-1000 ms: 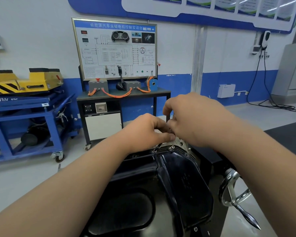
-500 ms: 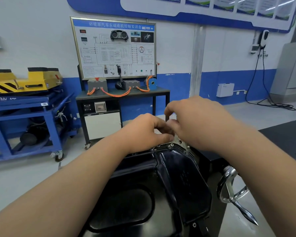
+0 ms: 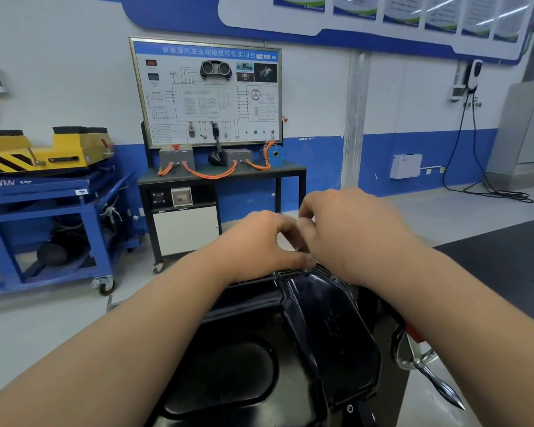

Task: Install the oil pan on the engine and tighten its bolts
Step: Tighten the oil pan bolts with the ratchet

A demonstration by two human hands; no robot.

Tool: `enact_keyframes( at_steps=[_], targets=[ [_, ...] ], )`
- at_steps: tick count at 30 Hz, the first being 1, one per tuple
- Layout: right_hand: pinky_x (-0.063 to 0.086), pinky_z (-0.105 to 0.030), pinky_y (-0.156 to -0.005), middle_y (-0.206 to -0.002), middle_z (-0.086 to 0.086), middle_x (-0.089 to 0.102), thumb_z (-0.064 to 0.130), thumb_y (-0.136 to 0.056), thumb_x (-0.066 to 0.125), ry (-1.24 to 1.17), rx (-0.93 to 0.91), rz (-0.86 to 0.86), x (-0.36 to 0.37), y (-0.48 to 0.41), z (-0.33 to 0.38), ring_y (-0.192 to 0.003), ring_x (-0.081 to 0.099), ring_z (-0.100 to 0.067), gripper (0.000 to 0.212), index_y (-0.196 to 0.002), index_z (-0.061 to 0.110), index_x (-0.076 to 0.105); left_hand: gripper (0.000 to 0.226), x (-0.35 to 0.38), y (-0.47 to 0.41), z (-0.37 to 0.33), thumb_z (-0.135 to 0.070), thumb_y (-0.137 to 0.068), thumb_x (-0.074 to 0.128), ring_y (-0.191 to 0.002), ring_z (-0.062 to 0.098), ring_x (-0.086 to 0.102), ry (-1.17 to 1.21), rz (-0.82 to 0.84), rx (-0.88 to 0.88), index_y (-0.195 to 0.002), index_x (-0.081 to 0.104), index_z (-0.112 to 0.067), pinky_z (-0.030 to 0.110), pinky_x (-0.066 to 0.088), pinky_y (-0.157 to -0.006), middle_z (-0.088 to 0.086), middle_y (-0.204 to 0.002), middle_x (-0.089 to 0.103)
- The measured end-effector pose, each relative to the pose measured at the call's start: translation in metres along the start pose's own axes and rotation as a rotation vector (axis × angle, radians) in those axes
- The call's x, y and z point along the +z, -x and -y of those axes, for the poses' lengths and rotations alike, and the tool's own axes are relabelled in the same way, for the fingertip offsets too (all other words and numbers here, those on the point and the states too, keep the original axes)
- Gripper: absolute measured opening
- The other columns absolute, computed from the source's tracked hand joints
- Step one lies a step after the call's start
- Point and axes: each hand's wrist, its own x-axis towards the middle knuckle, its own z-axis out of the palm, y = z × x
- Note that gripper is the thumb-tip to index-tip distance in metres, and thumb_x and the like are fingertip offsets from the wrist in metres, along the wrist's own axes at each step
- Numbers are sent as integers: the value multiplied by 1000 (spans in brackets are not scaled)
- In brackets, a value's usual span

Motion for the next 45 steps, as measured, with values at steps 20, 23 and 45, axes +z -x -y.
enact_keyframes(
  at_steps=[20,23,45],
  targets=[
    [43,-31,-62,-90,4,61,32,-91,41,-144,93,-103,-19,-10,-10,-79,56,-20,16,-87,33,57,21,-22,-3,43,-1,-81,28,-38,9,29,892,-52,-834,-90,45,-9,12,17,-30,6,-69,42],
    [46,-33,-65,-85,6,57,31,-90,44,-243,104,-198,-26,-16,-11,-79,54,-19,15,-82,34,56,25,-21,-1,56,4,-83,19,-42,11,33,1030,-28,-1000,-87,38,-11,10,18,-31,7,-64,43],
    [37,-18,-52,-62,14,61,30,-88,50,-404,145,-56,7,-23,-10,-59,53,3,19,-70,31,56,21,-1,-1,83,-2,-94,36,-56,16,41,324,259,-830,-90,56,-9,17,28,-37,13,-85,63]
  ],
)
